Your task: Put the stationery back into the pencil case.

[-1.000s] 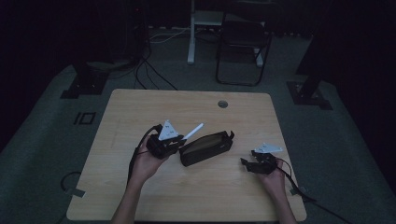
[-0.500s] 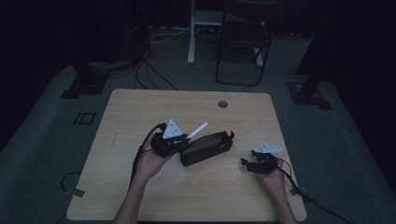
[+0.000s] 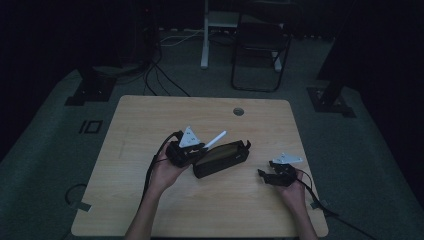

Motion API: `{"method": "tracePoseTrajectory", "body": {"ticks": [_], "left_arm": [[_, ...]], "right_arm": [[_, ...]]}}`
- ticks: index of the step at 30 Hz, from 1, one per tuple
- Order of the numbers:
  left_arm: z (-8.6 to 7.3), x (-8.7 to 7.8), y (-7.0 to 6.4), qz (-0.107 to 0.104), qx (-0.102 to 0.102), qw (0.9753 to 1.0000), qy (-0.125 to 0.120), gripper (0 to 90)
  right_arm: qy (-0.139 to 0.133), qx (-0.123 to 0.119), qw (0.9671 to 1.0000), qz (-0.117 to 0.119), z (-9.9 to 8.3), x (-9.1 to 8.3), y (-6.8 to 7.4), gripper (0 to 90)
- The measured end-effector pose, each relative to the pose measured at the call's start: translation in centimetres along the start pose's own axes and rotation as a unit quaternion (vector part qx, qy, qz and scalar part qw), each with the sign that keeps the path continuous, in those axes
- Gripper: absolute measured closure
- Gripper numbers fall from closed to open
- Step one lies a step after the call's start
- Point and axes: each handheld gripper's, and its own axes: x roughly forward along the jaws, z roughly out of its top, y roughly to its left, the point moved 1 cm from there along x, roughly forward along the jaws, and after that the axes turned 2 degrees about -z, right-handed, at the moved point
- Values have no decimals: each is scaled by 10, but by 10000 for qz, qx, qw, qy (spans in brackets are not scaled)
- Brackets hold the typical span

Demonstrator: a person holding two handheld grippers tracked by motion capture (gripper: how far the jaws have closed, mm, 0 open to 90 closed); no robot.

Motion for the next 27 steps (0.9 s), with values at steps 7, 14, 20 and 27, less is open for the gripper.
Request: {"method": "tracePoseTrajectory", "body": {"ticks": [7,14,20,27], "left_arm": [[1,5,-1,-42,9,10000,26,788],[2,10,-1,-98,10,9999,41,788],[2,13,-1,-129,40,9999,65,789],[5,16,-3,-180,89,9998,77,788]], "right_arm": [[2,3,10000,-2,0,0,0,341],[3,7,10000,-10,0,0,-1,341],[2,3,10000,-5,0,0,-1,341],[3,-2,10000,-3,0,1,-1,341]]}}
